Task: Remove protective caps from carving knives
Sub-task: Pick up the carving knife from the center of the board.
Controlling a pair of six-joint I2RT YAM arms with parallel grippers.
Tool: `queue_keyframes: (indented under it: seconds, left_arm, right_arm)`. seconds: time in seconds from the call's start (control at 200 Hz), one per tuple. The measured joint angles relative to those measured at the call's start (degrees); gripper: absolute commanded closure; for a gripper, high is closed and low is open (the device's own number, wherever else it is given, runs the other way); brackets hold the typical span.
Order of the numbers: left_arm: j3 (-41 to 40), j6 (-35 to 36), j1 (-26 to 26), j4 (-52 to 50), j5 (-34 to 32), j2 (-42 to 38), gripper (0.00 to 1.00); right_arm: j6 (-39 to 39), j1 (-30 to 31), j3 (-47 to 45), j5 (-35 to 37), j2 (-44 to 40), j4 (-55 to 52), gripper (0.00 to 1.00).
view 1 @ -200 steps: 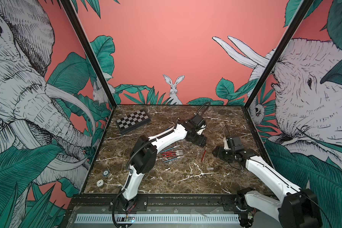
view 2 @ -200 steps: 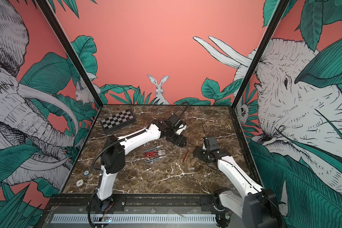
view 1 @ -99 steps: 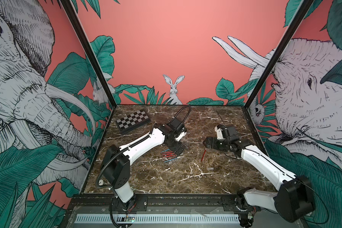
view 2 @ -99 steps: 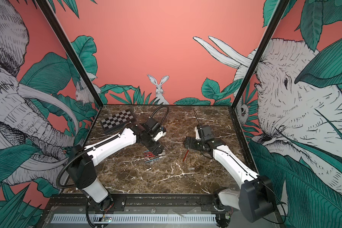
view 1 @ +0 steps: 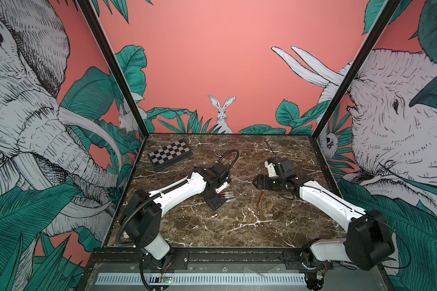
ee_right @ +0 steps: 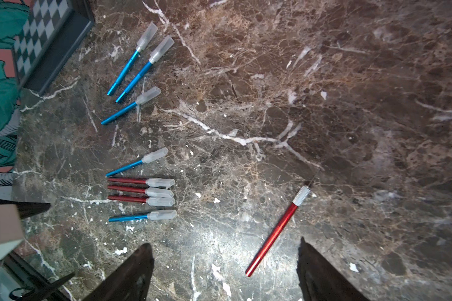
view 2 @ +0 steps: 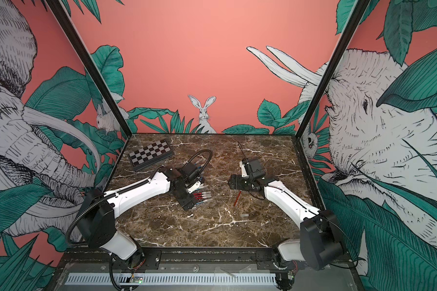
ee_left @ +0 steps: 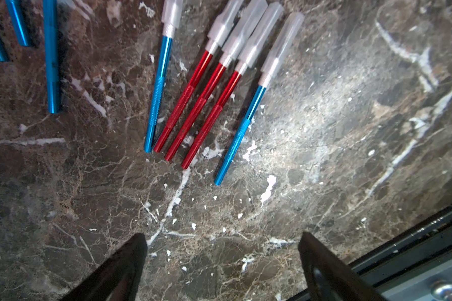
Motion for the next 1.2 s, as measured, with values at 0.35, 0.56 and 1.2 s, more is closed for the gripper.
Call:
queue_keyframes:
  seconds: [0.35, 0.56, 1.2]
  left_arm:
    - [-0.72, -0.7, -0.02, 6.56, 1.05, 5.27, 0.36]
    - [-2.4, -1.55, -0.39, 8.52, 1.73, 6.69, 0.44]
    - [-4.39, -3.48, -1.95, 13.68, 1.95, 11.32, 0.55]
  right_arm:
    - [1.27, 0.22, -3.78, 0.35, -0.68, 2.82, 0.29]
    - [1.51, 0.22, -4.98, 0.57, -1.01, 3.8, 0.3]
    - [2.38, 0.22, -7.54, 0.39, -2.49, 7.21, 0.33]
